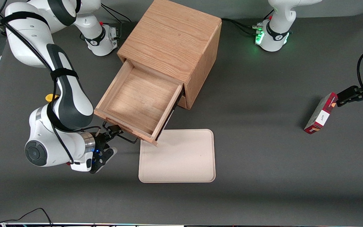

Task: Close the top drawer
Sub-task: 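Push the drawer front with the right gripper into the cabinet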

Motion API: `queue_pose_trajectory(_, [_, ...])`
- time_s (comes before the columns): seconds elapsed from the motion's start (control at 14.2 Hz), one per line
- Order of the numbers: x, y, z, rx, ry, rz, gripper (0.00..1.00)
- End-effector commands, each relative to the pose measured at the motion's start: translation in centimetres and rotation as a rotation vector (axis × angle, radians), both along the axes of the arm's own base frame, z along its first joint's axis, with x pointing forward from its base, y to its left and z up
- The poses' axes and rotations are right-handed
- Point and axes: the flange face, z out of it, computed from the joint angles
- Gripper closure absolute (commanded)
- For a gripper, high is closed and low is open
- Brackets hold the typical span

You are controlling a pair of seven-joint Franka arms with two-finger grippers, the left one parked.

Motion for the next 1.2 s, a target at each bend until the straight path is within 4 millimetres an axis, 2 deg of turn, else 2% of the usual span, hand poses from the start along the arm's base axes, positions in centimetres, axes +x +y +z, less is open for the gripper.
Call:
queue_pose_trajectory(0.0, [-1.3,-0.1,1.6,0.005,0.007,-0.035,0.0])
queue_pose_trajectory(0.49, [-4.4,0.0,3.5,0.034,0.051,-0.045,0.0])
queue_pose_trajectory(1.13, [-7.2,0.7,2.5,0.058,0.066,-0.07,0.0])
